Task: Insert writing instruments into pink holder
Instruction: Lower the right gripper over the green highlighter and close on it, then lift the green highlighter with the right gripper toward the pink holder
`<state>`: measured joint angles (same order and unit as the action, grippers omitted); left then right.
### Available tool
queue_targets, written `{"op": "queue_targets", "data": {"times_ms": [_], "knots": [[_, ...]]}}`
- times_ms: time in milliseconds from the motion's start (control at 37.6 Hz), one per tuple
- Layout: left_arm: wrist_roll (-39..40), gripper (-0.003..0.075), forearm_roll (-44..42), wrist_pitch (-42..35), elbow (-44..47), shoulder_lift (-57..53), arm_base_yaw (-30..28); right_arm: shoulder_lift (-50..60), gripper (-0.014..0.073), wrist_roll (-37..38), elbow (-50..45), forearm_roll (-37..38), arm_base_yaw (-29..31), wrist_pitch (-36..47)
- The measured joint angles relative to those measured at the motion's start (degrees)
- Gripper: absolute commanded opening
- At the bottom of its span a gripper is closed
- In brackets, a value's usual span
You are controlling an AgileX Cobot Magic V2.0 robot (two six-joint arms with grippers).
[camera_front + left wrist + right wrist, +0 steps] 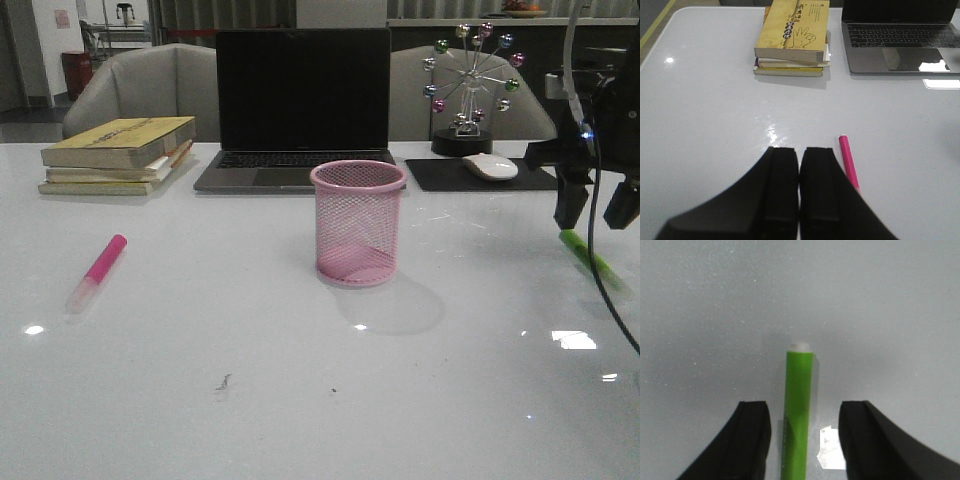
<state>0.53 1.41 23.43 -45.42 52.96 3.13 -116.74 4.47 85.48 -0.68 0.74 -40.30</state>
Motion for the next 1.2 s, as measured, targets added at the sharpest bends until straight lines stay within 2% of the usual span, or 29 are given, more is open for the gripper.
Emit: {"op": "queue_targets", "data": {"times_ms": [372, 479, 559, 824, 1197], "knots": [[0.00, 0.0129, 0.00, 0.00, 0.00, 0.00, 0.00, -3.68, 0.0439, 0.00, 0.13, 0.00, 0.00, 1.33], [0.00, 0.0129, 0.00, 0.00, 0.00, 0.00, 0.00, -4.15, 0.0407, 0.00, 0.57, 0.00, 0.00, 1.45], [0.00, 0.0129, 0.00, 0.00, 0.00, 0.00, 0.00, -4.32, 0.0339, 0.00, 0.72, 0.00, 0.00, 1.65], [0.00, 0.0129, 0.00, 0.00, 0.00, 0.00, 0.00, -4.76, 0.0015, 0.11, 1.24, -0.20, 0.00, 1.91], [0.00, 0.0129, 0.00, 0.00, 0.00, 0.00, 0.00, -3.81, 0.0029, 0.11, 0.73, -0.20, -0.24, 2.14]]}}
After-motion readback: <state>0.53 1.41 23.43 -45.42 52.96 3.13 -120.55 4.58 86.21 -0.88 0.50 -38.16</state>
